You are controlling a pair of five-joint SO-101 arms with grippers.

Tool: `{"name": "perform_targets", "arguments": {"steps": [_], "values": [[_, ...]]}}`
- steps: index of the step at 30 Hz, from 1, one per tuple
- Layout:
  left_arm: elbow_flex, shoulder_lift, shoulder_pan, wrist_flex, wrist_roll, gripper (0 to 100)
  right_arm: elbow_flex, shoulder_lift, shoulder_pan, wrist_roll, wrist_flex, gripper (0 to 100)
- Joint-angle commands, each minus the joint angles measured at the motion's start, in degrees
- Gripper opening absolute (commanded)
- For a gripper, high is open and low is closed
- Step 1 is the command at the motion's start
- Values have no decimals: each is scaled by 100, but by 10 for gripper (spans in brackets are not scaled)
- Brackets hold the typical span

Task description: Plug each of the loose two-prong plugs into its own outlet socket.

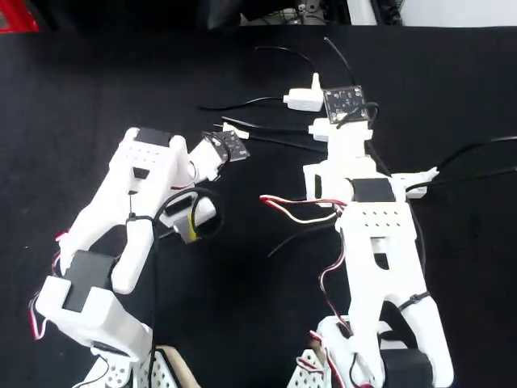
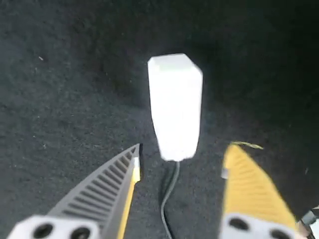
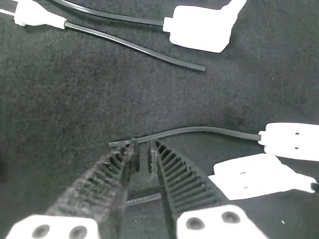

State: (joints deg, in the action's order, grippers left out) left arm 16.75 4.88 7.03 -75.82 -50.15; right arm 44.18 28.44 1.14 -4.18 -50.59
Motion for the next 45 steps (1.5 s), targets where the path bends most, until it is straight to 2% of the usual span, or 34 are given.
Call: {"name": "perform_targets", "arguments": {"steps": [1, 6, 10, 12, 15, 19, 23, 26, 29, 35, 42, 45], "values": [[-22, -105, 66, 88, 440, 338, -57, 40, -132, -53, 70, 49], [48, -440, 163, -88, 835, 335, -57, 40, -132, -53, 79, 49], [971, -1134, 497, -44, 853, 335, -57, 40, -132, -53, 79, 49], [1640, -1565, 716, 237, 905, 335, -57, 40, -132, -53, 88, 49], [2510, -2400, 971, 862, 1354, 338, -57, 40, -132, -53, 88, 49], [3125, -3648, 1077, 958, 1407, 340, -57, 40, -132, -53, 79, 49], [3222, -4835, 532, 1081, 1662, 340, -57, 40, -132, -44, 70, 49], [3231, -5310, -277, 1741, 2066, 340, -48, 40, -132, -35, 70, 49], [3451, -5125, -734, 2655, 2549, 337, -48, 40, -132, -35, 70, 49], [3407, -3560, -822, 3763, 3508, 337, -48, 40, -132, -44, 70, 49], [2747, -1873, -769, 3780, 3684, 337, -48, 40, -132, -53, 70, 49], [2580, -1829, -664, 3288, 3675, 338, -48, 40, -132, -53, 70, 49]]}}
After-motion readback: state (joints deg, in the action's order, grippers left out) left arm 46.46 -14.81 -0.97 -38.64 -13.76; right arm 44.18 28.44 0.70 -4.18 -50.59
